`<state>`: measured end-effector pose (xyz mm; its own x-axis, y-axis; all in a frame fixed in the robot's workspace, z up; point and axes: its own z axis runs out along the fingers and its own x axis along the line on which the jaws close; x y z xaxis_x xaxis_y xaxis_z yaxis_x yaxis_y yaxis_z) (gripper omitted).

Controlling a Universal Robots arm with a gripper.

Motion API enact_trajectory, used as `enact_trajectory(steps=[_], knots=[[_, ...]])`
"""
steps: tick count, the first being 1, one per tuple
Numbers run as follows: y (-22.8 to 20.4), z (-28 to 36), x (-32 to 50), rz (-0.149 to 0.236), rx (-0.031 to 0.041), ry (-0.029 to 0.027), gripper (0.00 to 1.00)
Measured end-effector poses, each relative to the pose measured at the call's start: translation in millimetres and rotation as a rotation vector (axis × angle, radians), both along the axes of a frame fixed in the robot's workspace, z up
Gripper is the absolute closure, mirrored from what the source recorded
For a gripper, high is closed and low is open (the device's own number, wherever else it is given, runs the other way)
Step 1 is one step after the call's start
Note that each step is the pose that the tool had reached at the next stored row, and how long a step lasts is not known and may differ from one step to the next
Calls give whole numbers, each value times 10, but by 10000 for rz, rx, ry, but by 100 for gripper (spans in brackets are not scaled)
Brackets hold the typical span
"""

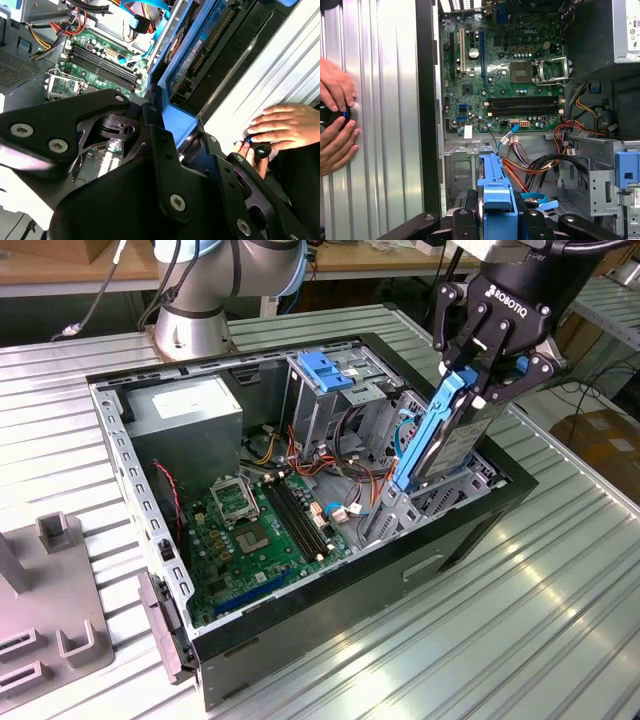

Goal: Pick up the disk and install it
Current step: 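Insert the disk into the insertion slot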

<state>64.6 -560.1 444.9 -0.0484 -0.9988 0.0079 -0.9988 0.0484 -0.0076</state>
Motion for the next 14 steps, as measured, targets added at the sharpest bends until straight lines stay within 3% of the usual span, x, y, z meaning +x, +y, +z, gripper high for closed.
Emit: enact_trajectory(steps=[14], knots=[[-8, -53, 0, 0, 0, 0, 63]])
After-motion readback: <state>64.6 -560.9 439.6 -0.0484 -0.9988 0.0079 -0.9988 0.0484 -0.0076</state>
